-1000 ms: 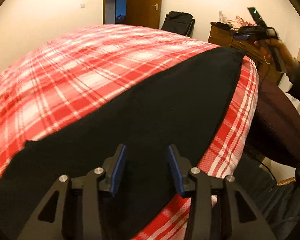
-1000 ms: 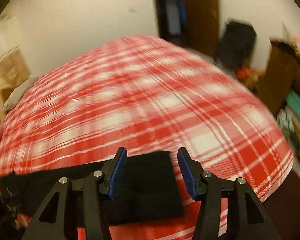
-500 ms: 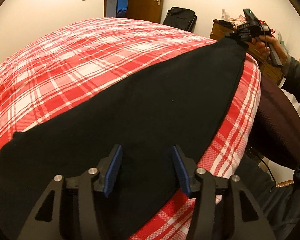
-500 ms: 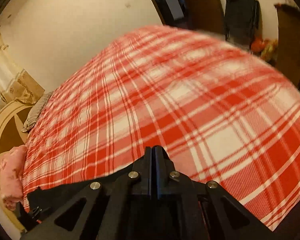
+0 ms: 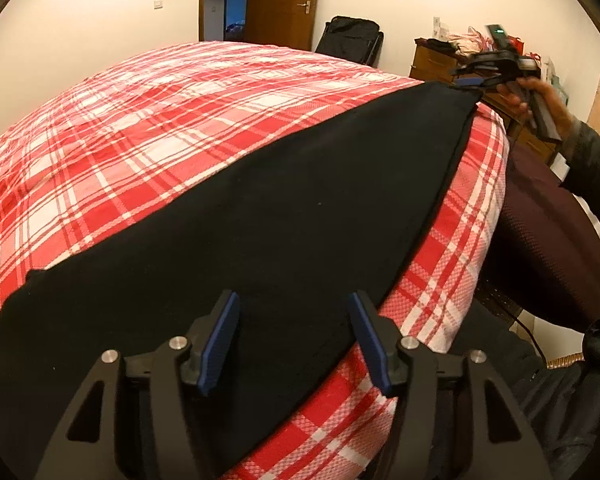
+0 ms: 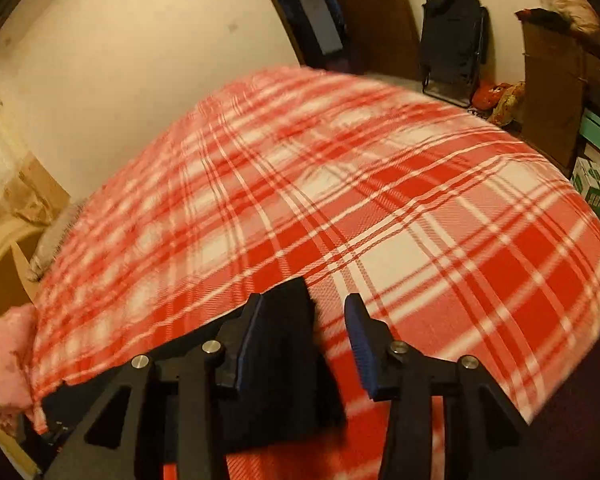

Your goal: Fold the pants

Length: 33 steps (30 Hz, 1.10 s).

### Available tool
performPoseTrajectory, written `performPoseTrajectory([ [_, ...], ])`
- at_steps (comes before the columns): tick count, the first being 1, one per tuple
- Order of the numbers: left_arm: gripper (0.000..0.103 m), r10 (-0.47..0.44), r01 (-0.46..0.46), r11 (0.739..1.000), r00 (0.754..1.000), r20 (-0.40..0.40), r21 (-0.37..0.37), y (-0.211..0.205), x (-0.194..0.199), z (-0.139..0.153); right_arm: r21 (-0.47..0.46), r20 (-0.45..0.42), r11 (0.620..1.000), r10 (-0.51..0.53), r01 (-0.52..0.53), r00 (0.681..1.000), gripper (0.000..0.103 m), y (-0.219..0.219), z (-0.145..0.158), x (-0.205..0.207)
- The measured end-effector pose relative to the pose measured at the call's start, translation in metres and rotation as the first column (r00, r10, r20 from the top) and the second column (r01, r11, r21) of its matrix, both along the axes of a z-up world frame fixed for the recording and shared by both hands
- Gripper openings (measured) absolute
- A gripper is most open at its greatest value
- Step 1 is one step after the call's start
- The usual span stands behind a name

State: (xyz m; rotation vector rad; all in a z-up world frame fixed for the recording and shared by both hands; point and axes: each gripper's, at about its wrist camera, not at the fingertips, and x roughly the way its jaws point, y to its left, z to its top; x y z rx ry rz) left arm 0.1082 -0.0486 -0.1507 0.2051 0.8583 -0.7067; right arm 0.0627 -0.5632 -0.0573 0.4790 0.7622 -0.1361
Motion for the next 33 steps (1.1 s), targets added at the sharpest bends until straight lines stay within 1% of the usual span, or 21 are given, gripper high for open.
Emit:
performPoseTrajectory([
  [3,0.061,0.001,-0.001,1.000,1.000,-0.001,-0.008,-0.002,0.001,0.000,0.056,-0.001,0.998,-0.029,0.029,1.000,0.044,0.006,0.007,-0.029],
  [5,0.061,-0.006,0.006,1.000,1.000,-0.002,-0.012,-0.004,0.000,0.000,0.089,0.009,0.996,-0.016,0.015,1.000,0.044,0.014,0.007,-0.040],
  [6,0.061,-0.009,0.009,1.000,1.000,-0.002,-0.012,-0.005,-0.001,0.000,0.091,0.011,0.996,-0.006,0.005,1.000,0.044,0.020,0.006,-0.044],
  [8,0.061,-0.019,0.019,1.000,1.000,-0.002,-0.016,-0.008,-0.002,0.001,0.066,-0.009,0.998,-0.009,0.010,1.000,0.044,0.030,0.005,-0.047],
  [10,0.061,-0.032,0.032,0.999,0.999,0.009,-0.020,-0.013,-0.006,0.005,0.069,-0.007,0.998,-0.008,0.009,1.000,0.044,0.037,0.002,-0.050],
  [11,0.061,-0.043,0.044,0.999,0.999,0.021,-0.024,-0.016,-0.008,0.009,0.081,-0.007,0.997,0.001,0.000,1.000,0.044,0.041,0.000,-0.050],
  [13,0.061,-0.070,0.071,0.997,0.997,0.041,-0.028,-0.025,-0.010,0.016,0.125,-0.030,0.991,0.060,-0.056,0.998,0.044,0.055,-0.008,-0.046],
  [14,0.061,-0.091,0.092,0.995,0.994,0.054,-0.024,-0.033,-0.011,0.019,0.127,-0.036,0.989,0.079,-0.074,0.996,0.044,0.061,-0.011,-0.044],
  [15,0.061,-0.110,0.112,0.994,0.992,0.064,-0.019,-0.039,-0.012,0.021,0.101,-0.046,0.991,0.088,-0.083,0.995,0.044,0.071,-0.013,-0.042],
  [17,0.061,-0.164,0.165,0.986,0.983,0.083,-0.002,-0.056,-0.012,0.021,0.050,-0.059,0.996,0.080,-0.077,0.995,0.044,0.081,-0.015,-0.038],
  [18,0.061,-0.184,0.183,0.983,0.980,0.082,0.014,-0.065,-0.011,0.019,0.045,-0.052,0.996,0.075,-0.072,0.996,0.044,0.084,-0.016,-0.038],
  [21,0.061,-0.234,0.231,0.972,0.969,0.079,0.047,-0.084,-0.011,0.012,0.102,-0.044,0.994,0.052,-0.047,0.998,0.044,0.077,-0.022,-0.035],
  [23,0.056,-0.245,0.238,0.968,0.966,0.086,0.084,-0.094,-0.009,0.006,0.106,-0.038,0.994,0.038,-0.034,0.999,0.044,0.073,-0.024,-0.035],
  [25,0.046,-0.236,0.230,0.969,0.969,0.071,0.092,-0.098,-0.004,0.003,0.110,-0.027,0.993,0.037,-0.034,0.999,0.044,0.074,-0.025,-0.034],
  [28,0.045,-0.217,0.213,0.975,0.975,0.047,0.067,-0.094,0.002,0.002,0.115,-0.021,0.993,0.036,-0.033,0.999,0.044,0.072,-0.026,-0.034],
  [32,0.045,-0.227,0.224,0.972,0.973,0.042,0.078,-0.095,-0.002,0.000,0.132,-0.004,0.991,0.016,-0.016,1.000,0.044,0.067,-0.027,-0.035],
  [33,0.042,-0.231,0.227,0.970,0.972,0.042,0.083,-0.097,-0.002,0.000,0.134,0.002,0.991,0.007,-0.008,1.000,0.044,0.066,-0.027,-0.036],
])
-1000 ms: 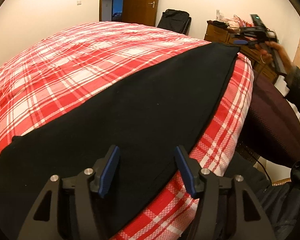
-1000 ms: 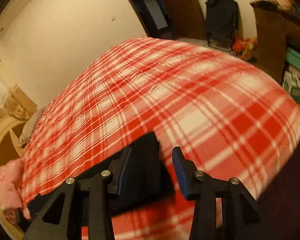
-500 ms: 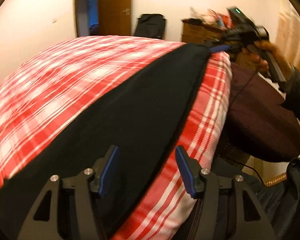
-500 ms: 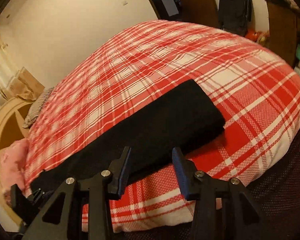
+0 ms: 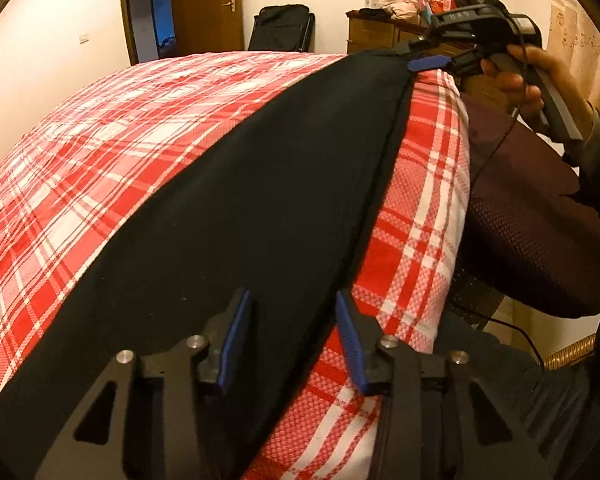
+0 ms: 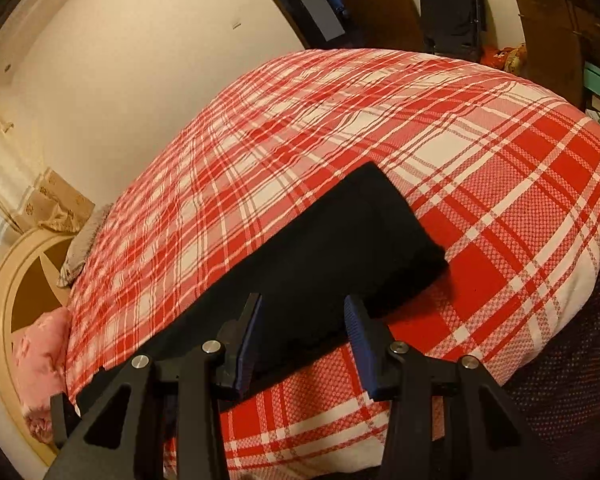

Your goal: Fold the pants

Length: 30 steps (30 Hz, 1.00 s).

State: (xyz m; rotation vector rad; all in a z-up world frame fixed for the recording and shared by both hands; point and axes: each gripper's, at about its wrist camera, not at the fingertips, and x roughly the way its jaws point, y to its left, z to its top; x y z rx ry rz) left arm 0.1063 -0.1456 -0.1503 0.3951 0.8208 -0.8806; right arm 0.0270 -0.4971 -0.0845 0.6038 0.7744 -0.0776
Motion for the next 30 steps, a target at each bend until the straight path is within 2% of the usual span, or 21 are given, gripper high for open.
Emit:
performPoseTrajectory([
  [2,0.030,0.001,-0.001,1.000,1.000,0.003,0.004,-0.001,-0.001,0.002,0.007,0.009,1.000,-0.013,0.013,1.000,0.043,-0.002,0.000,0.001],
  [4,0.010,0.004,-0.004,1.000,1.000,-0.016,-0.006,0.000,0.002,0.003,-0.001,0.009,0.999,-0.036,0.036,0.999,0.035,-0.005,0.000,0.003],
  [6,0.006,0.009,-0.009,1.000,1.000,-0.019,-0.019,0.001,0.003,0.005,-0.025,0.007,0.998,-0.053,0.053,0.999,0.009,-0.008,0.000,0.007],
  [9,0.004,0.004,-0.005,0.999,1.000,-0.007,-0.040,0.004,0.001,0.010,-0.066,0.017,0.997,-0.044,0.045,0.999,0.001,-0.011,0.007,0.018],
  [12,0.004,0.010,-0.011,0.998,1.000,-0.016,-0.064,0.009,0.004,0.014,-0.089,0.085,0.996,-0.016,0.024,0.996,0.000,-0.011,0.027,0.025],
  [15,0.004,0.015,-0.021,0.995,0.998,-0.057,-0.097,0.014,0.009,0.013,-0.064,0.147,0.998,0.020,-0.011,0.989,0.001,-0.011,0.045,0.021],
  [17,0.004,0.014,-0.019,0.996,0.998,-0.059,-0.089,0.012,0.010,0.009,-0.060,0.141,0.998,0.038,-0.030,0.989,0.001,-0.010,0.046,0.016],
  [19,0.004,-0.006,0.001,0.997,0.998,-0.061,-0.082,0.009,0.006,0.005,-0.088,0.111,0.996,0.013,-0.003,0.994,0.001,-0.011,0.041,0.008],
  [20,0.004,-0.008,0.004,0.998,0.999,-0.050,-0.070,0.008,0.004,0.003,-0.097,0.094,0.995,-0.009,0.018,0.996,0.002,-0.014,0.036,0.003],
  [22,0.004,-0.010,0.008,0.998,0.999,-0.037,-0.058,0.006,0.002,0.002,-0.097,0.061,0.994,-0.046,0.052,0.997,0.010,-0.021,0.025,-0.008],
  [24,0.004,-0.006,0.003,0.998,0.999,-0.041,-0.066,0.007,0.004,0.003,-0.085,0.038,0.992,-0.089,0.092,0.995,0.048,-0.031,0.014,-0.019],
  [25,0.004,-0.002,-0.001,0.998,0.999,-0.042,-0.069,0.008,0.005,0.004,-0.066,0.041,0.992,-0.102,0.105,0.994,0.053,-0.035,0.011,-0.024],
  [30,0.004,0.009,-0.011,0.998,0.999,-0.035,-0.062,0.007,0.005,0.006,0.011,0.049,0.995,-0.102,0.101,0.994,0.054,-0.046,-0.001,-0.022],
])
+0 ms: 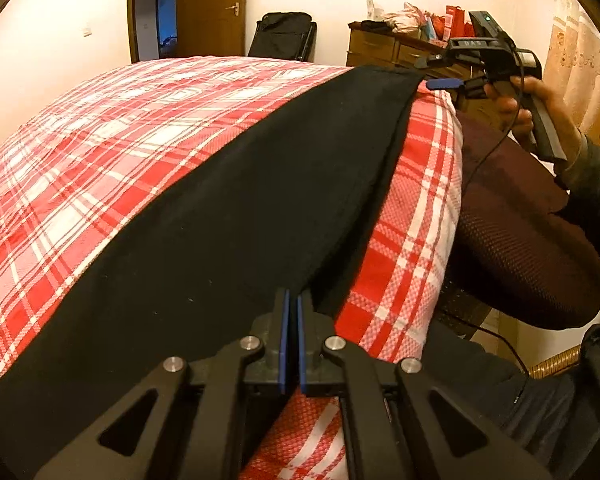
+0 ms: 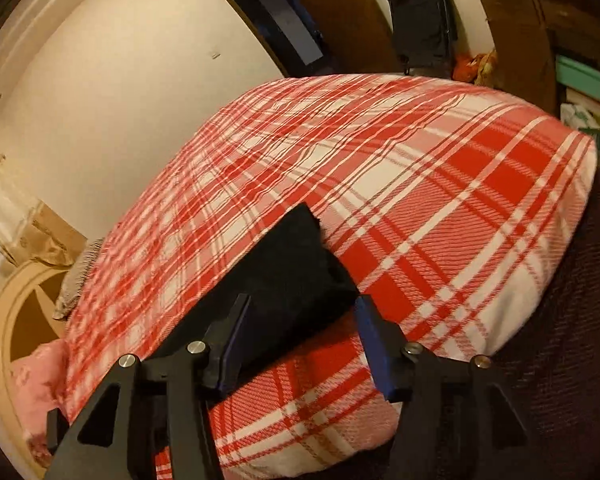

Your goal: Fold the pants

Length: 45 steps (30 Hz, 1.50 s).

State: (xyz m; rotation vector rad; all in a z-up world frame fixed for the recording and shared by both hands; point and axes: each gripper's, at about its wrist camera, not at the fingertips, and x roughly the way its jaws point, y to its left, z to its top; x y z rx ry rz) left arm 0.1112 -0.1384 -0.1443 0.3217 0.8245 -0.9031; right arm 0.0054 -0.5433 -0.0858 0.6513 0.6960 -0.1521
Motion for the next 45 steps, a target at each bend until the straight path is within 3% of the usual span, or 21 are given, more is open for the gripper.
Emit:
performPoseTrajectory([
  [2,0.004,0.001,-0.001,1.000,1.000,0.002,0.007,-0.001,-0.001,-0.001,0.025,0.004,1.000,0.007,-0.007,1.000,0.054,0.000,-0.002,0.005],
  [4,0.004,0.003,-0.003,1.000,1.000,0.001,0.009,-0.001,-0.001,-0.002,0.015,-0.002,1.000,-0.005,0.005,1.000,0.048,0.001,-0.003,0.008],
  [6,0.004,-0.001,0.001,1.000,1.000,-0.006,0.009,-0.001,-0.001,-0.003,-0.045,-0.020,0.999,-0.008,0.007,1.000,0.007,0.007,0.000,0.014],
  [8,0.004,-0.007,0.007,1.000,1.000,-0.001,0.009,-0.002,-0.001,-0.004,-0.080,-0.022,0.997,-0.005,0.003,1.000,0.006,0.009,0.004,0.020],
  [12,0.003,-0.021,0.021,0.999,1.000,0.008,-0.030,0.003,-0.005,0.006,-0.112,0.087,0.994,0.018,-0.008,0.996,0.005,0.011,0.028,0.014],
  [15,0.003,-0.041,0.042,0.999,0.999,0.016,-0.033,0.003,-0.010,0.007,-0.141,0.059,0.990,0.004,0.004,0.998,0.005,0.011,0.022,0.014],
  [20,0.005,-0.023,0.023,1.000,1.000,-0.016,-0.015,-0.001,-0.003,-0.009,-0.089,-0.028,0.996,-0.019,0.016,0.999,0.006,-0.003,-0.011,0.012],
  [22,0.011,-0.007,0.006,1.000,1.000,-0.014,-0.021,0.000,-0.003,-0.006,-0.077,-0.031,0.997,-0.020,0.018,0.999,0.014,-0.004,-0.011,0.007],
  [24,0.021,0.004,-0.005,1.000,1.000,-0.004,-0.017,0.002,-0.004,-0.002,-0.133,-0.028,0.990,-0.054,0.050,0.998,0.050,0.000,-0.001,0.000],
  [25,0.030,0.014,-0.014,1.000,1.000,0.009,-0.017,0.004,-0.006,0.001,-0.163,-0.015,0.984,-0.072,0.069,0.997,0.053,0.003,0.005,-0.004],
  [28,0.043,0.038,-0.036,0.999,0.998,0.045,-0.037,0.020,-0.012,0.012,-0.228,0.032,0.968,-0.101,0.106,0.994,0.054,0.018,0.025,-0.016],
  [31,0.044,0.081,-0.079,0.996,0.994,0.074,-0.031,0.044,-0.018,0.013,-0.235,0.078,0.972,0.004,0.014,0.997,0.054,0.051,0.037,-0.013],
  [33,0.044,0.119,-0.119,0.993,0.990,0.080,-0.006,0.060,-0.019,0.007,-0.232,0.073,0.966,0.136,-0.116,0.988,0.054,0.086,0.038,0.001],
  [35,0.044,0.178,-0.180,0.983,0.982,0.060,0.033,0.079,-0.015,-0.006,-0.235,0.047,0.940,0.263,-0.246,0.963,0.054,0.120,0.032,0.014],
  [38,0.044,0.222,-0.222,0.974,0.975,0.021,0.048,0.099,-0.013,-0.021,-0.227,-0.004,0.872,0.444,-0.433,0.896,0.053,0.181,0.013,0.034],
  [41,0.044,0.227,-0.228,0.973,0.973,0.038,0.027,0.110,-0.021,-0.023,-0.204,-0.070,0.777,0.596,-0.596,0.800,0.053,0.239,-0.014,0.043],
  [44,0.044,0.265,-0.265,0.964,0.964,0.019,-0.026,0.121,-0.020,-0.020,-0.199,-0.204,0.644,0.710,-0.738,0.674,0.053,0.291,-0.048,0.048],
  [45,0.045,0.275,-0.274,0.961,0.961,0.017,-0.043,0.124,-0.020,-0.019,-0.211,-0.251,0.620,0.712,-0.755,0.655,0.054,0.303,-0.059,0.047],
])
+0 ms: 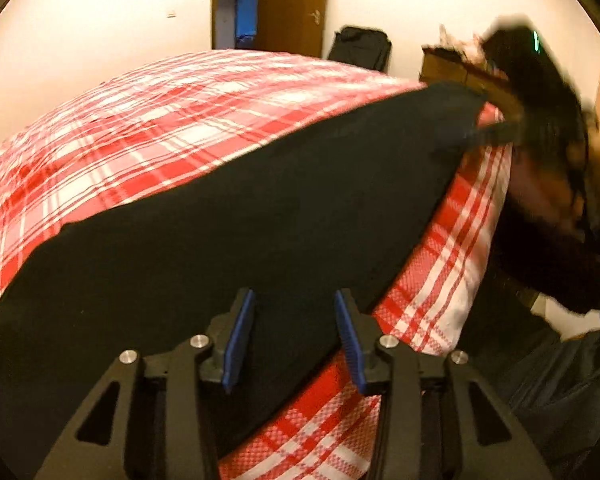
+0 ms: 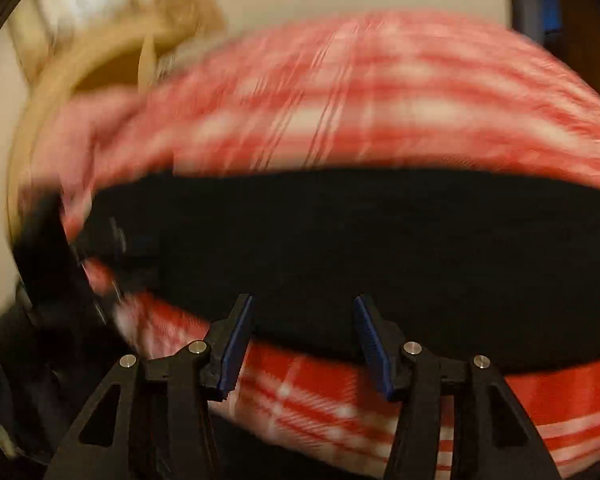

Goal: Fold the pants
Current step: 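Grasp the pants edge with the right tool near the pillow end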

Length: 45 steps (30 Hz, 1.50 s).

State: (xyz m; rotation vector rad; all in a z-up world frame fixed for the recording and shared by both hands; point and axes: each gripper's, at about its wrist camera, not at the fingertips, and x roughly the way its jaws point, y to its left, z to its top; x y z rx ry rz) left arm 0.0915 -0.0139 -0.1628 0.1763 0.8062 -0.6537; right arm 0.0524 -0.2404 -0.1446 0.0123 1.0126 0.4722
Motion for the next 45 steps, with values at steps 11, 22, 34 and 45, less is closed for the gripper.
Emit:
performPoseTrajectory([
  [11,0.067,0.266,-0.266,0.963,0.964,-0.004,-0.040,0.074,0.008,-0.009,0.020,0.101,0.993,0.116,-0.119,0.988,0.053,0.046,0.051,0.029],
  [22,0.073,0.300,-0.297,0.953,0.953,0.052,-0.054,0.085,-0.015,-0.007,0.266,-0.117,0.951,0.194,-0.157,0.974,0.053,0.154,0.028,0.134],
  [34,0.081,0.552,-0.559,0.829,0.818,0.162,-0.002,0.168,-0.002,-0.004,0.402,-0.403,0.915,0.212,-0.037,0.890,0.036,0.222,-0.029,0.181],
  [45,0.081,0.578,-0.578,0.815,0.808,0.114,-0.028,0.182,-0.005,-0.016,0.436,-0.237,0.897,0.191,-0.072,0.952,0.004,0.227,0.019,0.164],
])
